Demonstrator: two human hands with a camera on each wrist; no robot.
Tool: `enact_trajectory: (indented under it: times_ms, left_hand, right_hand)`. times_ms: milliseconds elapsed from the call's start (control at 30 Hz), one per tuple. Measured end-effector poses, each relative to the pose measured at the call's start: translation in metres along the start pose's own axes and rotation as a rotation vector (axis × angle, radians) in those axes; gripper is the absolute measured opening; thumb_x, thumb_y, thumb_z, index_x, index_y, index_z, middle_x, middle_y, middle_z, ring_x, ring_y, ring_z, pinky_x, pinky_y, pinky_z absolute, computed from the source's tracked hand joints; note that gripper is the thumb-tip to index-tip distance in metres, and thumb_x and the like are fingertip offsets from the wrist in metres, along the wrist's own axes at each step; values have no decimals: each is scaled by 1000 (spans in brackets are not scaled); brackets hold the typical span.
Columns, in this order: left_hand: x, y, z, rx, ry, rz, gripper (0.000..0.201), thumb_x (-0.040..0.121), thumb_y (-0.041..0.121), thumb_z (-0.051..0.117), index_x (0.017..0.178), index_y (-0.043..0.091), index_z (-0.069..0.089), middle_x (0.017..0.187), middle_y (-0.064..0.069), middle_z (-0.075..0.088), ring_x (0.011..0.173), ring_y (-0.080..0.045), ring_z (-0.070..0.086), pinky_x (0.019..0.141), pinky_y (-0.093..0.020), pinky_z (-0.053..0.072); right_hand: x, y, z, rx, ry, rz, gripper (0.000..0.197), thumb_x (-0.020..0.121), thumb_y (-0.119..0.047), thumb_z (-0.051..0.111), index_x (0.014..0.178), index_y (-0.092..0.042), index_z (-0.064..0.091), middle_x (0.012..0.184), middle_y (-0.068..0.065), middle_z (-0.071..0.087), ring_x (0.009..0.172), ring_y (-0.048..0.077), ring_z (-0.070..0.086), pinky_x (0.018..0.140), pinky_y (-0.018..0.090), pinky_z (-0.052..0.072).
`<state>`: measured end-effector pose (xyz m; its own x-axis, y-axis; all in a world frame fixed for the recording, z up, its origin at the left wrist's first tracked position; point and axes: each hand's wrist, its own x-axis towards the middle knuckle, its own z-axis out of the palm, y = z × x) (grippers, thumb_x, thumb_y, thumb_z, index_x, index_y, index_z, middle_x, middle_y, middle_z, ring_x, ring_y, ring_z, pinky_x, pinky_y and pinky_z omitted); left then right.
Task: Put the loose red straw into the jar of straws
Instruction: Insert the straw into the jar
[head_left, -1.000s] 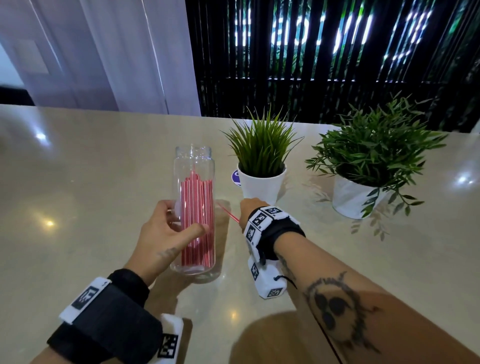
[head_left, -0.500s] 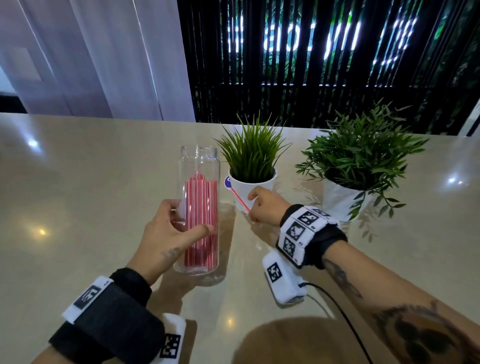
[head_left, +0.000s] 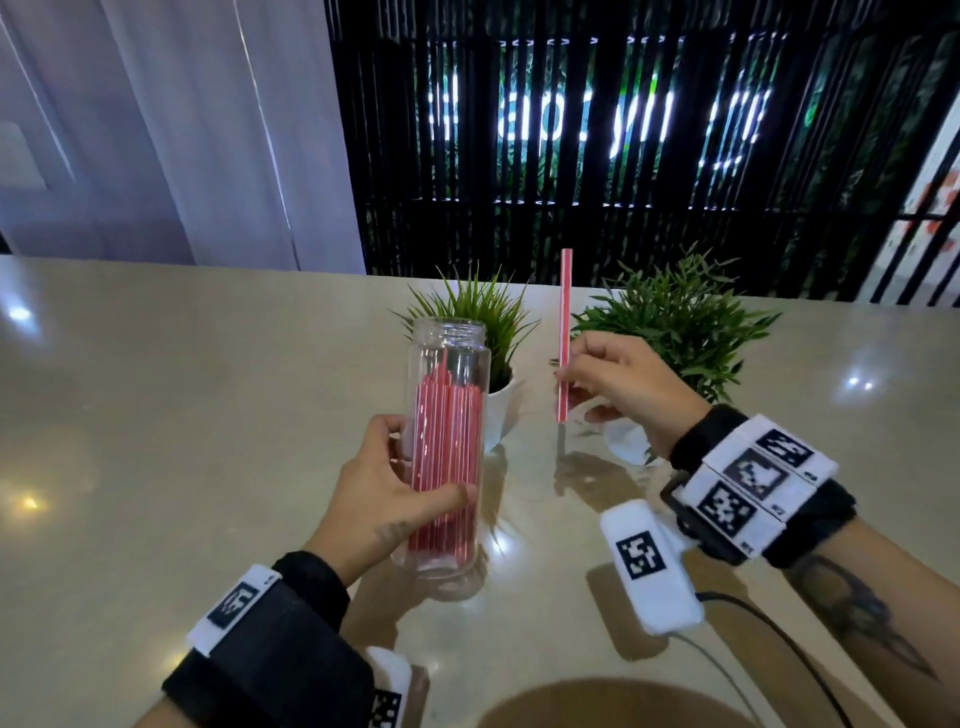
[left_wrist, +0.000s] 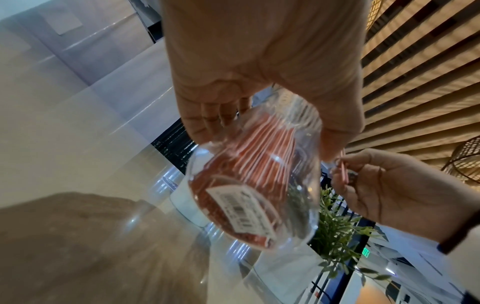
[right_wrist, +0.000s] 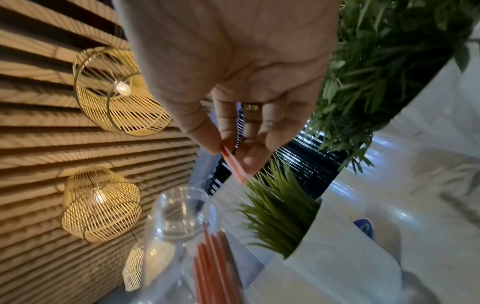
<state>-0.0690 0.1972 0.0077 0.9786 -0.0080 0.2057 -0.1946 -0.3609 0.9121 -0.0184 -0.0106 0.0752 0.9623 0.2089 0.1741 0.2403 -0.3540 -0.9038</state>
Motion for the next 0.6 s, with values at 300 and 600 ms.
enact_trajectory:
  times_ms: [300, 600]
  left_hand:
    - [2, 18, 27, 35, 14, 58, 67, 55, 34, 81, 106, 24, 38, 91, 14, 58, 83, -4, 59, 72, -18, 48]
    - [-2, 37, 36, 30, 0, 101, 76, 43, 50, 76, 104, 27, 38, 88, 17, 60, 81, 0, 61, 71, -17, 50]
  right_hand:
    - [15, -58, -30, 155, 180, -111, 23, 86, -16, 56, 64, -23, 56, 70, -6, 56, 57, 3, 48, 47, 13, 36]
    - [22, -74, -26, -55, 117, -65, 27, 84, -13, 58, 59, -20, 51, 67, -4, 47, 64, 6, 41, 52, 18, 32]
